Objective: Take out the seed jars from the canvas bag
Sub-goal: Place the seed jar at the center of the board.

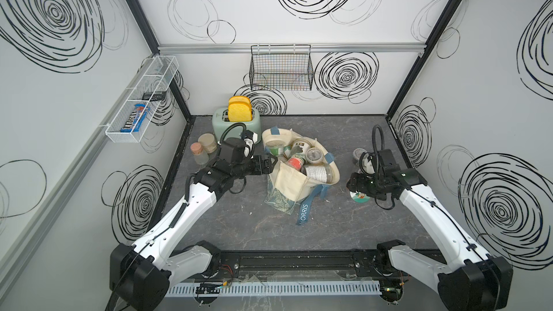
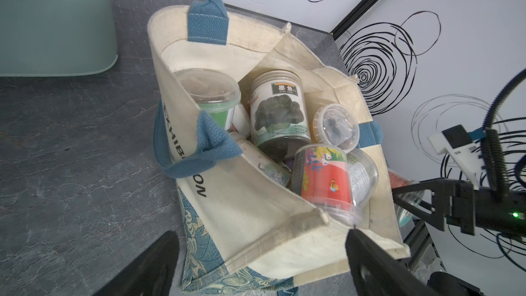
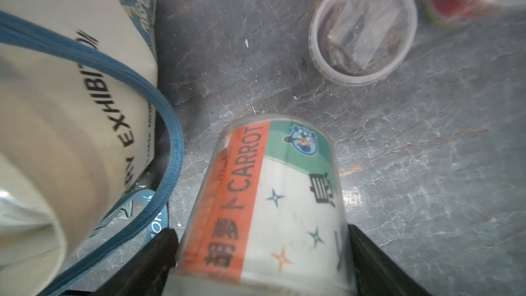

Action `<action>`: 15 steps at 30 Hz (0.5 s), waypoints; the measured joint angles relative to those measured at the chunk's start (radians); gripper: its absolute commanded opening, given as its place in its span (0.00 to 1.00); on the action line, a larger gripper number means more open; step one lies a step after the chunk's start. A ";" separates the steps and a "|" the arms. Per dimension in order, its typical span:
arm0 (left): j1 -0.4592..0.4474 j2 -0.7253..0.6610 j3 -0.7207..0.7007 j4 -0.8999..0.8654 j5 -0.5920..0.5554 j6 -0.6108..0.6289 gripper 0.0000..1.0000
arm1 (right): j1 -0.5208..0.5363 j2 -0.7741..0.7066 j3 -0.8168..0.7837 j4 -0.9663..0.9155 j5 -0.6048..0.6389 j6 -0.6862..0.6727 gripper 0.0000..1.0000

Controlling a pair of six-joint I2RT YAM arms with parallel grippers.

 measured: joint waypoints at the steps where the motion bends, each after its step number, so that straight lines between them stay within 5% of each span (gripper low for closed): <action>1: -0.001 0.001 0.000 0.000 -0.002 0.001 0.96 | -0.002 0.031 -0.005 0.002 -0.003 0.000 0.80; 9: -0.017 0.023 0.000 -0.004 -0.029 0.014 0.96 | -0.014 0.246 0.006 0.018 -0.016 -0.003 0.86; 15: -0.034 0.047 0.000 -0.014 -0.040 0.018 0.96 | -0.031 0.266 0.011 0.048 -0.022 -0.014 0.96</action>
